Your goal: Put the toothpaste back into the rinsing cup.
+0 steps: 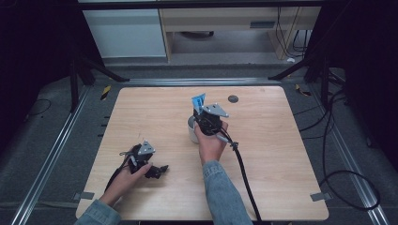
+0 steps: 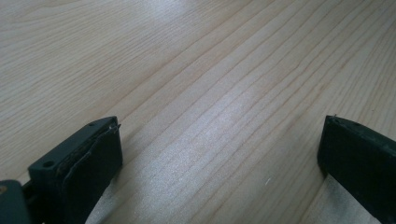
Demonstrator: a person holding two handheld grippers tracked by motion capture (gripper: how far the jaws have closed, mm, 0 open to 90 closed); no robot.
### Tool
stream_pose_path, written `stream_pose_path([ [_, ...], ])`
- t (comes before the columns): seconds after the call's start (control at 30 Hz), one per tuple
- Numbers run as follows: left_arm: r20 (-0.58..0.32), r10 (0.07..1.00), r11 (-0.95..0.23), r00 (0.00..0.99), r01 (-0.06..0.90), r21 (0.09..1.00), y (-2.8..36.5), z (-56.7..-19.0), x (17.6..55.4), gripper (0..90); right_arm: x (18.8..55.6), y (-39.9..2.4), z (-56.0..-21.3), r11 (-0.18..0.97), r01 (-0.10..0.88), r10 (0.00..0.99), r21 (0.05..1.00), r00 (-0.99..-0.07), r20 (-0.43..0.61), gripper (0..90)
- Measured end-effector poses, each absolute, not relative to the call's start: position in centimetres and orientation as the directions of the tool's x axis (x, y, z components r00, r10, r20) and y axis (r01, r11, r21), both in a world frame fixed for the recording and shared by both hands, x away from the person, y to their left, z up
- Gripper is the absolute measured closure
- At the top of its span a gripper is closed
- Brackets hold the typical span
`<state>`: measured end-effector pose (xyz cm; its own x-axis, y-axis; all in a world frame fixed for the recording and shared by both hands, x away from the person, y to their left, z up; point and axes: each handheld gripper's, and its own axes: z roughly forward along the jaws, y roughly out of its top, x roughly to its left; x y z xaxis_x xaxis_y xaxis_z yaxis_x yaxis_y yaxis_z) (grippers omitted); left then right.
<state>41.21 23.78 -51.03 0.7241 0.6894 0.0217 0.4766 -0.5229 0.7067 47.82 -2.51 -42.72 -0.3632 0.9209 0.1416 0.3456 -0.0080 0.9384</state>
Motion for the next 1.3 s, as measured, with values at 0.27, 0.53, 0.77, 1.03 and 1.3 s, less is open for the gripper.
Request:
stream_pose_path([
  [0.27,0.022,0.689,-0.523,0.724,0.477,0.707,23.8,-51.0,41.2,0.0,47.8,-2.5,-42.9,-0.014,0.351,0.920,0.936,-0.362,0.150,72.2],
  [0.53,0.022,0.690,-0.523,0.724,0.477,0.707,23.8,-51.0,41.2,0.0,47.8,-2.6,-43.0,-0.017,0.353,0.919,0.935,-0.364,0.154,72.0],
  [0.77,0.022,0.690,-0.522,0.724,0.477,0.707,23.8,-51.0,41.2,0.0,47.9,-2.8,-42.9,-0.023,0.359,0.919,0.933,-0.359,0.160,71.2],
  [1.03,0.022,0.690,-0.522,0.724,0.477,0.707,23.8,-51.0,41.2,0.0,48.1,-3.4,-42.9,-0.032,0.372,0.919,0.928,-0.354,0.173,70.3],
  [1.3,0.021,0.690,-0.522,0.724,0.477,0.707,23.8,-51.0,41.2,0.0,48.3,-3.8,-42.9,-0.038,0.381,0.921,0.924,-0.346,0.181,68.9],
])
